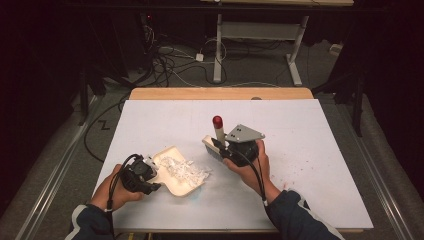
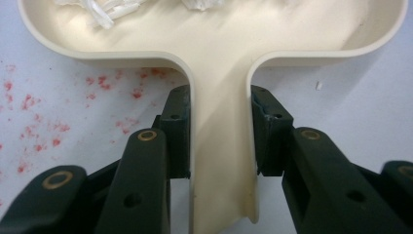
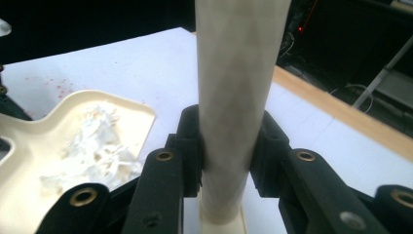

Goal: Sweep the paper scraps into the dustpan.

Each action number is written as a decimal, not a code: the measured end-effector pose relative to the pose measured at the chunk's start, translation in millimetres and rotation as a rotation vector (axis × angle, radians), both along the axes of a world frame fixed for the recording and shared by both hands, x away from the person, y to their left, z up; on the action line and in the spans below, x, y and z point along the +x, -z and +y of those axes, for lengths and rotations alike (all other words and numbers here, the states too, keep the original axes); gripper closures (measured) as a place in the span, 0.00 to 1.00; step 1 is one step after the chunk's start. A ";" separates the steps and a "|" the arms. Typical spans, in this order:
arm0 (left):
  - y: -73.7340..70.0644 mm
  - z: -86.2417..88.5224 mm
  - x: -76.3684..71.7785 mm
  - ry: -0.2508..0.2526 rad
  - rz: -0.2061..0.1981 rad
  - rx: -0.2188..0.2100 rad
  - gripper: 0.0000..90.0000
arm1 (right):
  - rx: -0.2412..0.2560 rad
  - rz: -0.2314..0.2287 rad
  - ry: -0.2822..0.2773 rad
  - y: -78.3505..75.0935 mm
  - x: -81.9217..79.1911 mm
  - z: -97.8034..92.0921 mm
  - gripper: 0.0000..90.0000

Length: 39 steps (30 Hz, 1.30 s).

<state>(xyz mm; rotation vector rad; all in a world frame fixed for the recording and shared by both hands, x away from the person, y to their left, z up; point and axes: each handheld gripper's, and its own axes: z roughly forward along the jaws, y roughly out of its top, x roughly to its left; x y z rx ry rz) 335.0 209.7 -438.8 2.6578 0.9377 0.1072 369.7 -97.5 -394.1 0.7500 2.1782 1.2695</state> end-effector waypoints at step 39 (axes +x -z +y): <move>2.6 -0.5 -5.8 -0.009 0.015 -0.002 0.70 | 0.122 -0.023 -0.063 -23.4 0.9 34.6 0.80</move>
